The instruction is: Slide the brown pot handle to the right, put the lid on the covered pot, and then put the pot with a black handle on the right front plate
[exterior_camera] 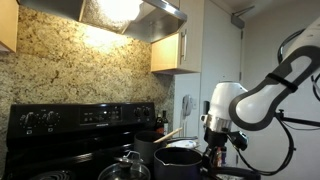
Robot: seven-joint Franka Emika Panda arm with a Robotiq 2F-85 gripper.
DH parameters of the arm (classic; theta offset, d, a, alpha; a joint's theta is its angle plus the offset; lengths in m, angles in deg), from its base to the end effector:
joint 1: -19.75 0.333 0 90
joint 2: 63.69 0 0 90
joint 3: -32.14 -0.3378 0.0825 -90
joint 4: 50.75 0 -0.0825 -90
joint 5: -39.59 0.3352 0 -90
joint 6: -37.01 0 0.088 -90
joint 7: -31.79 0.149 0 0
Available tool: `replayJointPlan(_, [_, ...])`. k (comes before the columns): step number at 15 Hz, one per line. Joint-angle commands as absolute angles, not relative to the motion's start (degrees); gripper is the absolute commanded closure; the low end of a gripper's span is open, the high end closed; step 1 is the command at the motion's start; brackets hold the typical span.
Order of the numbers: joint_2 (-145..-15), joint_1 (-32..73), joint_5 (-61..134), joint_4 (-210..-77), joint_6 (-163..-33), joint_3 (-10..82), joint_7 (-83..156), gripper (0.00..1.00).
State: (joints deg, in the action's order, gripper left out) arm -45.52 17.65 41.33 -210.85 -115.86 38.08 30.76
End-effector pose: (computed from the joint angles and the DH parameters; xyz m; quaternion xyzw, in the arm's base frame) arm 0.3560 -0.0489 0.3365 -0.9926 0.0726 -0.0959 0.0169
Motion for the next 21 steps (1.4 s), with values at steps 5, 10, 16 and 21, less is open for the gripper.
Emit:
replayJointPlan(5, [-47.17,17.32,41.25,-210.44,-111.51,40.42,22.16,0.85])
replayJointPlan(10, [-42.63,14.98,36.64,-210.75,-105.28,40.10,21.53,0.85])
replayJointPlan(16, [-40.21,14.35,33.86,-209.79,-102.10,40.13,20.09,0.85])
replayJointPlan(21, [-42.62,16.12,34.74,-209.57,-103.39,41.30,14.44,0.85])
